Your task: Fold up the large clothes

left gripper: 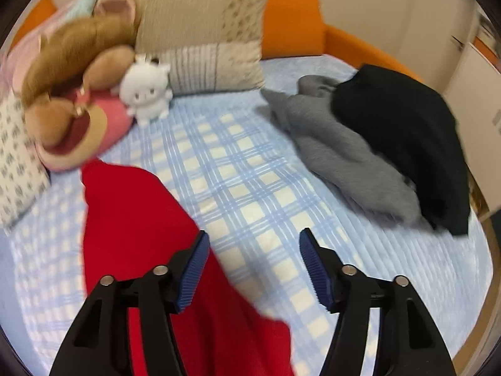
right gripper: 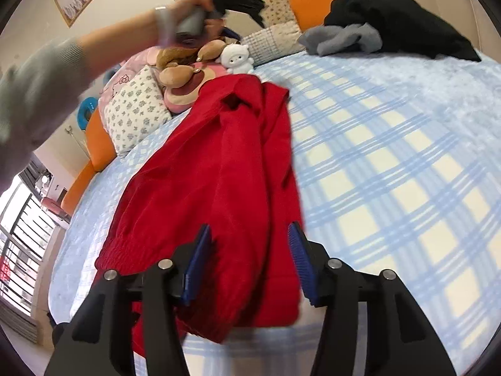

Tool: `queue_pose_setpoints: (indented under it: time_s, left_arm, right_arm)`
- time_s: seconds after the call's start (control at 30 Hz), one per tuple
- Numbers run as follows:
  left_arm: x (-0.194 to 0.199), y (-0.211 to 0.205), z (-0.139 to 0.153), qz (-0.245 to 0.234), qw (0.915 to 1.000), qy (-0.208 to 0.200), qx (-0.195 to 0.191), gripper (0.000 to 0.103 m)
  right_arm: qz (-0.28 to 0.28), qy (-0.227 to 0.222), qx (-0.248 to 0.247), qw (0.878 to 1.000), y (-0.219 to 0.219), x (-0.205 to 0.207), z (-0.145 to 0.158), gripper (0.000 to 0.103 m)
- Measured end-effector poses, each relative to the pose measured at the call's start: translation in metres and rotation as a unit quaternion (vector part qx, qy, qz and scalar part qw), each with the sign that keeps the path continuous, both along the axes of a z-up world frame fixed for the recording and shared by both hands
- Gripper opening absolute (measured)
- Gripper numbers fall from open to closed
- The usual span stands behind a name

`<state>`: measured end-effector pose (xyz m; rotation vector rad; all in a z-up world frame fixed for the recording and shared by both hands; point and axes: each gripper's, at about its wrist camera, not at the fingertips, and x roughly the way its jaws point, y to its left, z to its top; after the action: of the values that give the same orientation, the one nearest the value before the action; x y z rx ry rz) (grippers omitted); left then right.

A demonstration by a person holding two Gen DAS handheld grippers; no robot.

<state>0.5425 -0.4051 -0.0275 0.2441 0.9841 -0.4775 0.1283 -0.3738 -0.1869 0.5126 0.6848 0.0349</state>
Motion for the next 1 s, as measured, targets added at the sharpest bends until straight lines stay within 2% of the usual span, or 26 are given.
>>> queue_pose_setpoints:
  time_s: [0.1,0.23,0.33,0.43,0.53,0.57,0.6,0.67,0.73,0.83,0.87,0.9,0.93,0.97,1.0]
  left_arm:
    - [-0.036,0.024,0.009,-0.029,0.9988,-0.032,0.023,0.067]
    - [-0.11,0.078,-0.016,-0.069,0.9963,-0.041,0.029,0.067]
    - [-0.169,0.112,-0.045,-0.071,0.9942,-0.064,0.049,0.067]
    - [-0.228,0.134,-0.071,-0.084,0.9884,-0.103,0.074,0.067]
    - [-0.265,0.137,-0.087,-0.1,0.9908,-0.078,0.048,0.067]
    - [-0.274,0.135,-0.089,-0.108,0.9906,-0.075,0.038,0.067]
    - [-0.285,0.131,-0.09,-0.116,0.9887,-0.085,0.042,0.067]
    - [-0.314,0.116,-0.093,-0.14,0.9793,-0.131,0.065,0.067]
    - [-0.334,0.101,-0.104,-0.168,0.9686,-0.155,0.099,0.067]
    - [-0.346,0.089,-0.122,-0.184,0.9604,-0.167,0.126,0.067]
    - [-0.348,0.089,-0.127,-0.185,0.9593,-0.169,0.13,0.067]
    - [-0.348,0.09,-0.131,-0.184,0.9588,-0.171,0.133,0.067]
    - [-0.35,0.092,-0.133,-0.184,0.9584,-0.172,0.133,0.067]
    - [-0.349,0.092,-0.133,-0.184,0.959,-0.171,0.13,0.067]
    - [-0.35,0.093,-0.133,-0.184,0.9601,-0.168,0.127,0.067]
  right_arm:
    - [0.0,-0.018,-0.034,0.999,-0.015,0.002,0.023,0.052]
    - [0.013,-0.047,-0.052,0.997,-0.047,0.034,0.061,0.061]
    - [0.037,-0.039,-0.058,0.997,-0.072,0.089,0.086,0.068]
    - [0.073,-0.008,-0.056,0.996,-0.079,0.158,0.103,0.068]
    - [0.118,0.054,-0.06,0.99,-0.066,0.236,0.102,0.064]
    - [0.13,0.077,-0.058,0.987,-0.059,0.26,0.098,0.059]
    - [0.129,0.103,-0.068,0.984,-0.051,0.282,0.092,0.058]
    - [0.134,0.14,-0.101,0.976,-0.032,0.313,0.08,0.05]
    - [0.14,0.179,-0.137,0.964,-0.013,0.335,0.064,0.047]
    - [0.141,0.234,-0.236,0.932,0.017,0.355,0.036,0.044]
    - [0.14,0.252,-0.269,0.919,0.024,0.36,0.026,0.037]
    - [0.142,0.26,-0.287,0.911,0.027,0.361,0.019,0.025]
    - [0.145,0.26,-0.292,0.909,0.027,0.361,0.016,0.016]
    - [0.146,0.256,-0.294,0.909,0.027,0.359,0.014,0.015]
    - [0.144,0.247,-0.28,0.917,0.024,0.356,0.015,0.013]
